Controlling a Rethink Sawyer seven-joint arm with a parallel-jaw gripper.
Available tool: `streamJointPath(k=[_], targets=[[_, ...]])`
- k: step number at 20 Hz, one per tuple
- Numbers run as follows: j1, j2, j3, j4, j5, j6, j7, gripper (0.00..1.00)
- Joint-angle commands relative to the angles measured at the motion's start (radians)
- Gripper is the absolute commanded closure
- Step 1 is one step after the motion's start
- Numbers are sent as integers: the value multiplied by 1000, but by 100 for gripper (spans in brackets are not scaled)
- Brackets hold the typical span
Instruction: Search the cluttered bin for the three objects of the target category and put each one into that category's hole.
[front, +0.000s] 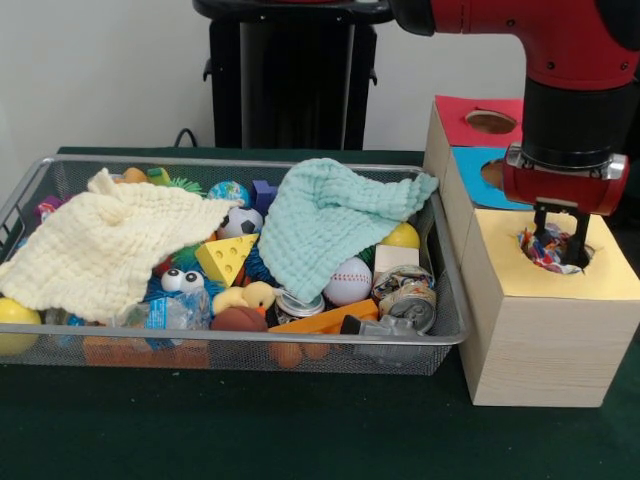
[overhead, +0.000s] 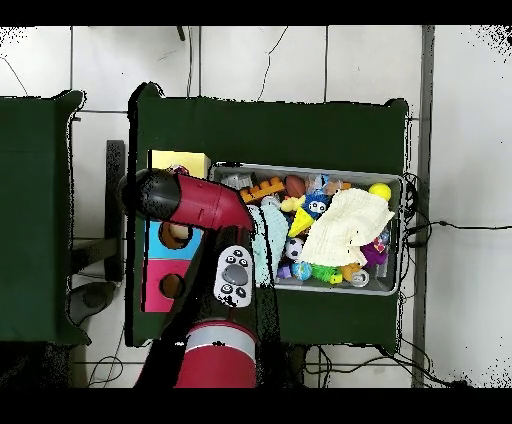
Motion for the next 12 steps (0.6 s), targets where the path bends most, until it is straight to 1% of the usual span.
streamJointPath(k=[1,5,7,10,12], targets=[[12,-24,6,94,-45,109,146,0],[22,-71,-12,88,-42,173,161,0],[25,-88,-14,92,-36,188,168,0],[35,-110,-31,67,-33,245,185,0],[42,-116,-39,58,-31,262,194,0]])
